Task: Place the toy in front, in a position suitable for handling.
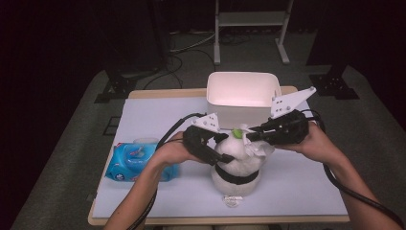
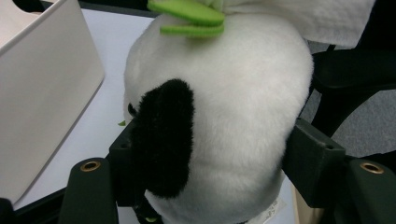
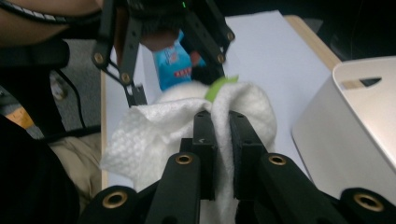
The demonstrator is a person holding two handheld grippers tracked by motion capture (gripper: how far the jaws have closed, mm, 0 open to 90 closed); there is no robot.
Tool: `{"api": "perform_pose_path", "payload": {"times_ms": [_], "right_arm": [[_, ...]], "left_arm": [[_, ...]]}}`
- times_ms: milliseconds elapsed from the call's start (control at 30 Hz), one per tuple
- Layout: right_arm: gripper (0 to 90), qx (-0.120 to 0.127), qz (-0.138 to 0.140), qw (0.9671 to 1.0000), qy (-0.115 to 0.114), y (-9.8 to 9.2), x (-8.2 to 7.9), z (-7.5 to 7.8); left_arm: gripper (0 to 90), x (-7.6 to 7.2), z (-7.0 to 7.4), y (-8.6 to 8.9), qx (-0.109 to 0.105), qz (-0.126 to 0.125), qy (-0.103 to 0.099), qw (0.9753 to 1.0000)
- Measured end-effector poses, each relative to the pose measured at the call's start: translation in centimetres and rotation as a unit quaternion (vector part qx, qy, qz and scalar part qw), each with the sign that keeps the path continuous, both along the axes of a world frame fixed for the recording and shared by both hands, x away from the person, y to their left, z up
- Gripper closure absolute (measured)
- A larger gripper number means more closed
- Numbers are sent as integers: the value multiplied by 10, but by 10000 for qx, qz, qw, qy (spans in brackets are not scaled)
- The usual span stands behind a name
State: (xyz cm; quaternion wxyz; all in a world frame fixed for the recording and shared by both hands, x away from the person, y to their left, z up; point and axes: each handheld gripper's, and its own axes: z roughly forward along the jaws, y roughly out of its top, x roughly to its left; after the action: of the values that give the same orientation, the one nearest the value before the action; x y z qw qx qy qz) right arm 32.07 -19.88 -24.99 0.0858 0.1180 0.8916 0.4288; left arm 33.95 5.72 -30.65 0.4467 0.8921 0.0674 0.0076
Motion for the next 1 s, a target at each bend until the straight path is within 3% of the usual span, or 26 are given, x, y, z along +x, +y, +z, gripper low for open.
{"api": "perform_pose_path", "payload": {"times_ms": [200, 467, 833, 1000], "right_arm": [[819, -7, -140, 9998, 156, -14, 1, -9], [816, -42, -250, 9995, 173, -28, -3, -13], [816, -46, 3, 10000, 45, -2, 0, 2], [816, -260, -22, 9997, 36, 0, 2, 0]], "left_arm": [[316, 0, -2, 4, -69, 17, 0, 10000], [314, -1, -3, -1, -115, -32, -50, 9999], [315, -3, 0, -6, -59, -114, -79, 9999], [304, -2, -2, -4, -119, -53, -16, 9999]]}}
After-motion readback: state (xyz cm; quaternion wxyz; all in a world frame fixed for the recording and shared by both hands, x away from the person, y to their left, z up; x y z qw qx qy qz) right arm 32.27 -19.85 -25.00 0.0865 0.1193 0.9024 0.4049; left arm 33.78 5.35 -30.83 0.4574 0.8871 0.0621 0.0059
